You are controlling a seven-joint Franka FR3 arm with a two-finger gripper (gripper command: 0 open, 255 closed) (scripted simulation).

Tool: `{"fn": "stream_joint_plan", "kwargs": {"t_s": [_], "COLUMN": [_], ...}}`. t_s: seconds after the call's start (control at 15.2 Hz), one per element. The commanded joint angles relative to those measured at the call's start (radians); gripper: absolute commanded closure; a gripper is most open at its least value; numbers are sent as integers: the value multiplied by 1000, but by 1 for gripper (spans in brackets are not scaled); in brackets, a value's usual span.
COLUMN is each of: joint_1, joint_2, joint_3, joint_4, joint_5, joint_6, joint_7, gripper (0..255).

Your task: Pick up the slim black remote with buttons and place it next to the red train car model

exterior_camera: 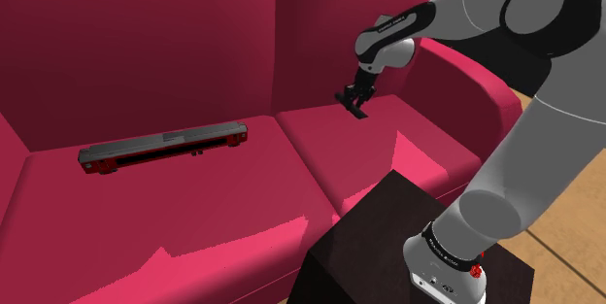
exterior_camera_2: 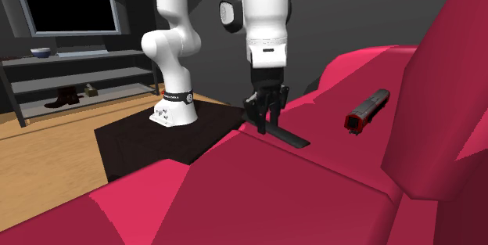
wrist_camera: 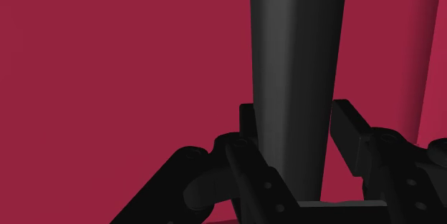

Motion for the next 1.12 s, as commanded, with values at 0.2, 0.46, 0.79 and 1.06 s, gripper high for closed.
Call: {"fn": "stream_joint_plan", "kwargs": {"t_s": [0.2, 0.46, 0.79, 1.06], "joint_1": [16, 70, 137, 189], "joint_2": [-37, -74, -100, -103], "joint_3": [7, 51, 110, 160], "joint_4": [4, -44, -78, -84], "joint_5": [-19, -32, -41, -44], "joint_6": [-37, -15, 5, 16], "joint_7": [39, 143, 273, 377], "gripper": [255, 255, 255, 255]}}
